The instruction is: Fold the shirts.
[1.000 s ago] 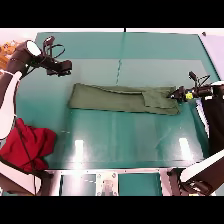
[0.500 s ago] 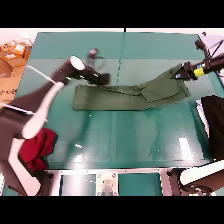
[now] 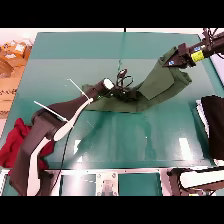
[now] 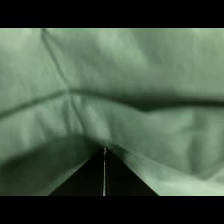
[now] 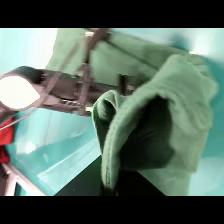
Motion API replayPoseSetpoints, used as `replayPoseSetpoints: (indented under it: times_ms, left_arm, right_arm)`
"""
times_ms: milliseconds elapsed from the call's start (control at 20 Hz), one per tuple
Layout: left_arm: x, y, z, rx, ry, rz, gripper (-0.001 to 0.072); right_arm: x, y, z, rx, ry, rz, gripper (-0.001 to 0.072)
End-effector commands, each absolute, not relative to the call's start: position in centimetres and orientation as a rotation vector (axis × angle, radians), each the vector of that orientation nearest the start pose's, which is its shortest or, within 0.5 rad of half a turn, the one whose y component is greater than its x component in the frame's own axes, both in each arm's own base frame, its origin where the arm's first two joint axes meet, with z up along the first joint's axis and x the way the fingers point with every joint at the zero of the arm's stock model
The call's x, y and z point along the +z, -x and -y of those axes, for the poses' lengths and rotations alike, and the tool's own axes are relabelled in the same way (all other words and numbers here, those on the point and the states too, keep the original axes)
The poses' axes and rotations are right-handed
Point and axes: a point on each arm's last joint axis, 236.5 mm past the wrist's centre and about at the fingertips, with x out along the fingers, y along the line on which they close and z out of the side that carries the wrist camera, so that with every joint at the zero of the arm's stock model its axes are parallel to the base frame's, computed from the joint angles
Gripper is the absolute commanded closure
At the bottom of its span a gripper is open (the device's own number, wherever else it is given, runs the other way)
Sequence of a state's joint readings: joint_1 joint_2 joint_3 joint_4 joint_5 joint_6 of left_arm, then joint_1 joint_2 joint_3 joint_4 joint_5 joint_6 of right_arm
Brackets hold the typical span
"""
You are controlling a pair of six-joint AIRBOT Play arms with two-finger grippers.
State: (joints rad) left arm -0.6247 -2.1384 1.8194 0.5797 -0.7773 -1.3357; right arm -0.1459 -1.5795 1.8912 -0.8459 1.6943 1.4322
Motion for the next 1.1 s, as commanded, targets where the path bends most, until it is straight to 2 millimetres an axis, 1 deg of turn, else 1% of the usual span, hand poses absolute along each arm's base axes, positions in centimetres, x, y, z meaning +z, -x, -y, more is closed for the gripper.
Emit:
replayPoseSetpoints:
  times_ms: [0,100,150,200,300,400,500,600,650,700,750,800,850,900,950,1000,1050]
  left_arm:
    - [-5.5,-42.3,46.8,-0.97,0.473,-1.234,0.0687]
    - [-2.4,-44.2,43.3,-1.008,0.398,-1.219,0.0687]
    - [-0.7,-45.4,40.7,-1.012,0.337,-1.207,0.0687]
    - [0.8,-46.4,38.0,-1.006,0.283,-1.205,0.0687]
    - [4.5,-48.4,31.8,-0.948,0.24,-1.174,0.0687]
    - [7.7,-50.5,25.4,-0.845,0.229,-1.116,0.0686]
    - [10.4,-51.8,19.6,-0.742,0.217,-1.06,0.0686]
    - [12.8,-52.5,15.2,-0.671,0.236,-1.008,0.0686]
    - [13.7,-52.8,13.4,-0.641,0.246,-0.986,0.0686]
    - [14.3,-52.9,12.0,-0.619,0.256,-0.97,0.0686]
    - [14.7,-53.0,10.8,-0.6,0.262,-0.963,0.0686]
    - [14.8,-52.9,10.1,-0.591,0.268,-0.966,0.0686]
    - [14.6,-52.7,9.7,-0.586,0.27,-0.976,0.0686]
    - [14.3,-52.7,9.4,-0.58,0.269,-0.985,0.0686]
    - [14.0,-52.5,9.4,-0.58,0.273,-0.994,0.0686]
    - [13.4,-52.4,9.5,-0.579,0.28,-1.008,0.0686]
    - [12.8,-52.3,9.5,-0.579,0.285,-1.024,0.0686]
  right_arm:
    - [16.7,-42.2,-10.7,0.625,-0.405,-1.232,0.0698]
    - [16.8,-42.1,-11.7,0.631,-0.408,-1.24,0.0699]
    - [16.9,-42.3,-12.4,0.635,-0.407,-1.227,0.0699]
    - [17.0,-42.6,-13.2,0.634,-0.416,-1.216,0.0699]
    - [17.4,-43.2,-15.8,0.649,-0.422,-1.186,0.0699]
    - [17.3,-44.1,-19.3,0.664,-0.443,-1.145,0.0698]
    - [15.8,-44.9,-23.5,0.683,-0.465,-1.125,0.0698]
    - [13.0,-45.8,-28.5,0.704,-0.478,-1.105,0.0698]
    - [11.3,-46.1,-31.5,0.718,-0.491,-1.095,0.0698]
    - [9.6,-46.5,-34.5,0.73,-0.518,-1.08,0.0698]
    - [7.8,-46.5,-37.9,0.745,-0.561,-1.072,0.0698]
    - [5.9,-46.4,-41.0,0.754,-0.606,-1.072,0.0698]
    - [3.6,-46.3,-43.7,0.748,-0.64,-1.067,0.0695]
    - [1.2,-46.1,-46.0,0.73,-0.668,-1.058,0.0562]
    - [-0.9,-46.1,-47.5,0.708,-0.694,-1.053,0.0292]
    - [-2.5,-46.0,-48.3,0.69,-0.716,-1.061,0.0153]
    - [-3.6,-45.7,-48.5,0.682,-0.732,-1.086,0.0153]
